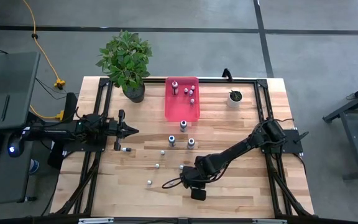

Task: Pick & Place food coloring
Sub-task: Put the green food coloring bottle into the pink bin

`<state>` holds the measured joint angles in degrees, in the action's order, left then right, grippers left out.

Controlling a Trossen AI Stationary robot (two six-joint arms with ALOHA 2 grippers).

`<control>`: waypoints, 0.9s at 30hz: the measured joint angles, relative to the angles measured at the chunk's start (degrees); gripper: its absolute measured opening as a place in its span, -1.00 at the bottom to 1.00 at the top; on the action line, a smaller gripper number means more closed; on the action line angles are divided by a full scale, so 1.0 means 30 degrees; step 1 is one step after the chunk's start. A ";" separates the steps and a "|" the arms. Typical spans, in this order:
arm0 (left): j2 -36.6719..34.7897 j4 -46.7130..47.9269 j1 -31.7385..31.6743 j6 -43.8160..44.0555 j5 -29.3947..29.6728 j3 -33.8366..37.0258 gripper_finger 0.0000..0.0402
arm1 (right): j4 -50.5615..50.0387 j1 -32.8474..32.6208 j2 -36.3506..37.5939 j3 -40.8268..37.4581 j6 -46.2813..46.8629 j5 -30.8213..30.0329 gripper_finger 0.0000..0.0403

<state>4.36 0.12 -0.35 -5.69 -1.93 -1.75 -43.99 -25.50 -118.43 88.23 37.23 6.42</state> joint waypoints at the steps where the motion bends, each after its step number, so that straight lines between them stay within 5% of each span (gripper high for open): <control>1: 0.0000 0.0000 0.0004 0.0007 0.0000 0.0004 -1.00 | 0.0032 0.0000 0.0000 0.0000 0.0000 0.0000 -0.72; 16: 0.0002 0.0000 -0.0001 0.0007 0.0000 -0.0003 -1.00 | -0.0860 0.0311 0.1770 0.0866 0.0507 -0.0366 -0.76; 27: 0.0006 0.0000 0.0004 0.0007 0.0000 -0.0003 -1.00 | -0.7586 0.1610 0.2152 0.7078 -0.1054 -0.3238 -0.76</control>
<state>4.38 0.12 -0.34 -5.67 -1.93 -1.76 -66.75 -20.67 -111.98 109.46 34.07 -3.30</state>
